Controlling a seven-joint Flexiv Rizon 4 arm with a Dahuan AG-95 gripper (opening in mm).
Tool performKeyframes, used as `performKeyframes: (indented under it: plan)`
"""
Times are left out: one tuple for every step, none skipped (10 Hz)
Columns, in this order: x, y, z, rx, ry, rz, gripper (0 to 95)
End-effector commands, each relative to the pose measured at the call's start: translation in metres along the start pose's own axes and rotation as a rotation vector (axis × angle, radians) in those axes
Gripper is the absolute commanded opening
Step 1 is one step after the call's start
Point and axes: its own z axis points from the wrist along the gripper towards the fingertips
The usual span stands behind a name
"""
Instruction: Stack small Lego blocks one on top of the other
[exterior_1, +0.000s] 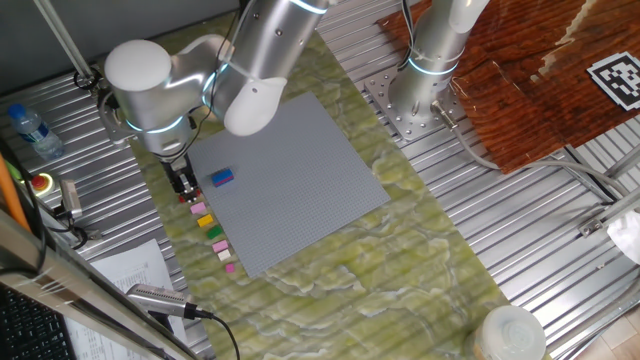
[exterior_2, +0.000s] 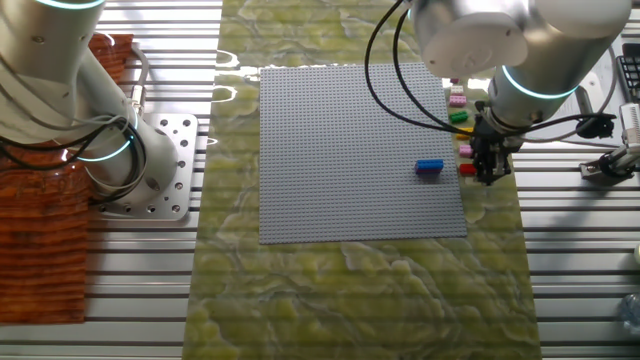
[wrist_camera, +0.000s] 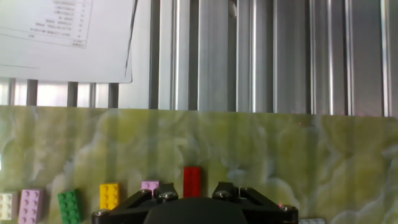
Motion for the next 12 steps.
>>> performKeyframes:
  plan:
    - [-0.0004, 0.0031, 0.0011, 0.000, -0.003, 0.004, 38.0]
    - [-0.0002, 0.0042, 0.0016, 0.002, -0.003, 0.005, 38.0]
    - [0.0000, 0.0041, 0.0022, 0.002, -0.002, 0.006, 38.0]
    - [0.0001, 0.0042, 0.0027, 0.002, -0.001, 0.006, 38.0]
    - [0.0002, 0.0041, 0.0034, 0.002, -0.001, 0.007, 19.0]
    - [0.0003, 0.0040, 0.0037, 0.003, -0.001, 0.007, 19.0]
    - [0.0003, 0.0039, 0.0039, 0.002, -0.001, 0.008, 19.0]
    - [0.0004, 0.0039, 0.0043, 0.002, -0.001, 0.010, 19.0]
    - [0.0004, 0.0039, 0.0048, 0.002, -0.002, 0.008, 19.0]
    - [0.0004, 0.0040, 0.0050, 0.002, -0.002, 0.009, 19.0]
    - [0.0004, 0.0040, 0.0050, 0.002, -0.002, 0.009, 19.0]
    - [0.0004, 0.0040, 0.0052, 0.002, -0.001, 0.010, 19.0]
